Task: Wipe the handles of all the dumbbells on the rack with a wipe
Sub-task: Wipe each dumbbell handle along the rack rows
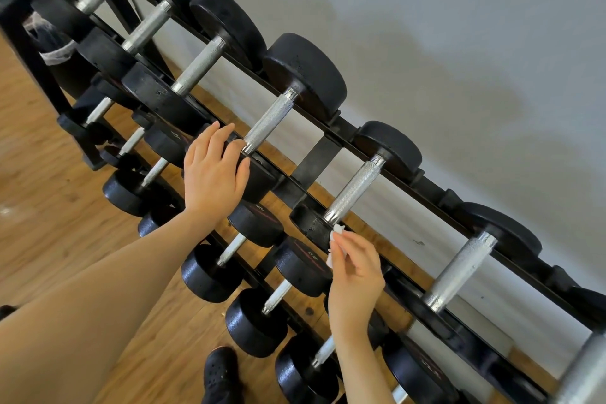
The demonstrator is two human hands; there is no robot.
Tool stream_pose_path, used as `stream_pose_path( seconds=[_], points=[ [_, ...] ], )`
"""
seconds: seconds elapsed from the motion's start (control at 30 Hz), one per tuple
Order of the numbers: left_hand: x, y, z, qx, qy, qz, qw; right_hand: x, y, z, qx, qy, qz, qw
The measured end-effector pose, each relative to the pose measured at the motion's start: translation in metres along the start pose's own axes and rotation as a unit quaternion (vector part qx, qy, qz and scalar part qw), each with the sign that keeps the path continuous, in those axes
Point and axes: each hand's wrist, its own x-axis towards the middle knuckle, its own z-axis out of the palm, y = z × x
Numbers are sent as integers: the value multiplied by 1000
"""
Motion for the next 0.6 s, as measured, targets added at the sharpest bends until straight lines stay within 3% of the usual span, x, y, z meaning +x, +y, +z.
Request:
stream_pose_path(
  seconds=[0.23, 0.4, 0.6],
  points=[
    [0, -2, 1, 9, -6, 1, 1000, -6, 5, 15, -132, -63, -139, 980],
    [0, -2, 1, 5, -1, 5, 1000, -2, 7, 2, -143, -36, -128, 981],
    [-1, -2, 1, 6, 10, 10, 1000, 11, -4, 19, -202, -86, -162, 962]
  ],
)
